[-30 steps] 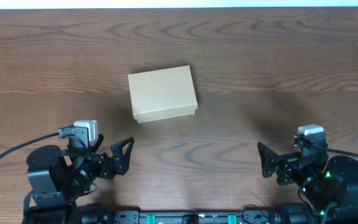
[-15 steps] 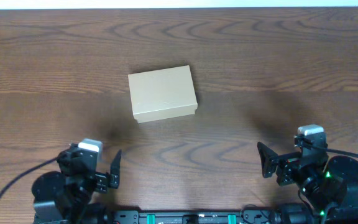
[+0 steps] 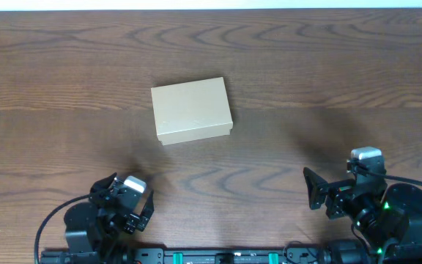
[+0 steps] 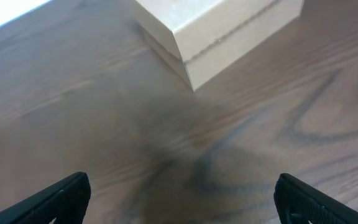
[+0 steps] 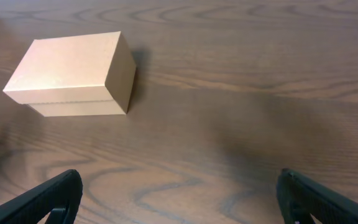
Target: Pack container
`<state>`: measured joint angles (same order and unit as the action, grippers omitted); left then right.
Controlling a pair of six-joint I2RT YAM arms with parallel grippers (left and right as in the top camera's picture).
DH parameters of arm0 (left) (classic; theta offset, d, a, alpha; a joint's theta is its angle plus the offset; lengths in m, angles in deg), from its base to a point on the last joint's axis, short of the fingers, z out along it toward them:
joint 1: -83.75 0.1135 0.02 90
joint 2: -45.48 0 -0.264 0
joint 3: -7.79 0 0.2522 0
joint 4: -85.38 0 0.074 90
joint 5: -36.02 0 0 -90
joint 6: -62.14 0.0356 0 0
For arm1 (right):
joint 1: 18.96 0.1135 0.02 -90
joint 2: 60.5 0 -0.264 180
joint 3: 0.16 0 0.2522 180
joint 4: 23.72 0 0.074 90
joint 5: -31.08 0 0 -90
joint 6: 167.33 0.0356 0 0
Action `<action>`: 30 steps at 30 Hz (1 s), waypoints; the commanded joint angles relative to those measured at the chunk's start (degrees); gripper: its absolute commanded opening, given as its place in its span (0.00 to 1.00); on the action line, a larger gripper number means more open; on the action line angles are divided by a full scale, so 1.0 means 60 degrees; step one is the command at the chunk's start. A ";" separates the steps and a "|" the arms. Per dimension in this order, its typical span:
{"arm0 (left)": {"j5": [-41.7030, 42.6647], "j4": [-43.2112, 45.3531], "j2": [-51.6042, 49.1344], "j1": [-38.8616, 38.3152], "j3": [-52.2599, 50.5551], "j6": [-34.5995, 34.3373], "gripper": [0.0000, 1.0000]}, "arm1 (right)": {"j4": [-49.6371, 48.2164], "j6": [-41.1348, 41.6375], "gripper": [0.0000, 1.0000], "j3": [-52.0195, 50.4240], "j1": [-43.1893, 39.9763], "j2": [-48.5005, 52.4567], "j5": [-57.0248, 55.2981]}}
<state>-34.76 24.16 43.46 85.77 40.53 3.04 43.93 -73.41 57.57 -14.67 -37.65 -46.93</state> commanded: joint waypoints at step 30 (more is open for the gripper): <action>-0.3770 0.1308 0.0299 -0.0011 -0.1639 -0.5074 0.95 | -0.0011 0.0124 0.99 -0.0029 -0.0058 -0.0015 -0.0029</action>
<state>-56.16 31.99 44.79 85.77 31.42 -27.85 43.93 -73.41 57.57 -14.67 -37.65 -46.95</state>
